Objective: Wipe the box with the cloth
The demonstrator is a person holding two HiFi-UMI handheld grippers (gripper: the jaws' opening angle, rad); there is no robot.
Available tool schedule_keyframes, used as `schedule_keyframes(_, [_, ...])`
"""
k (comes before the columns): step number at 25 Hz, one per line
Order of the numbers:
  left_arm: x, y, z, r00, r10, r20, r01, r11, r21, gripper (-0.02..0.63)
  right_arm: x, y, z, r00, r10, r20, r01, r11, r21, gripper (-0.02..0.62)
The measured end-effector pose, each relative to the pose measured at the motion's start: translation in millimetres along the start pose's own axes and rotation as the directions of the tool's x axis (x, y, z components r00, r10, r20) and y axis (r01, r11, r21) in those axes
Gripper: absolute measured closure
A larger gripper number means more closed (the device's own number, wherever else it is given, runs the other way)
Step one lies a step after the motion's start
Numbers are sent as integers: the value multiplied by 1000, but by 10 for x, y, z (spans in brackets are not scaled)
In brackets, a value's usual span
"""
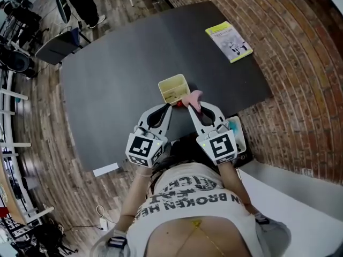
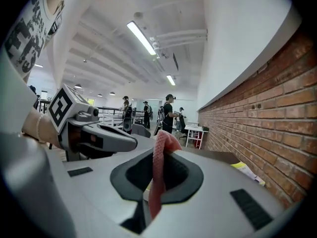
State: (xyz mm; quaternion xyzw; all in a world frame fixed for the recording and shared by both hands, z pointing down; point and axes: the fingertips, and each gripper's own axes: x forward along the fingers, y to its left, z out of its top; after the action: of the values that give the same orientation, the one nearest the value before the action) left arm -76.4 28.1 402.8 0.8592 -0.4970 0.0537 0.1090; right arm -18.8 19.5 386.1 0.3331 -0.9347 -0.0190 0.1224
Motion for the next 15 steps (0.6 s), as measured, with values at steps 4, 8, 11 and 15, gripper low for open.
schedule_keyframes(4, [91, 268, -175, 996, -29, -79, 35, 996, 87, 598, 82, -196, -160, 997, -46, -56, 47, 999, 11, 578])
schedule_keyframes(8, [155, 532, -396, 984, -36, -173, 63, 987, 151, 598, 121, -371, -310, 993, -76, -90, 81, 996, 47, 578])
schedule_keyframes(11, [234, 691, -551, 964, -57, -259, 118, 967, 225, 598, 174, -473, -405, 991, -79, -109, 88, 993, 77, 578])
schedule_keyframes(15, [385, 840, -819, 911, -96, -402, 258, 892, 372, 595, 257, -555, -533, 985, -73, -159, 83, 995, 59, 578])
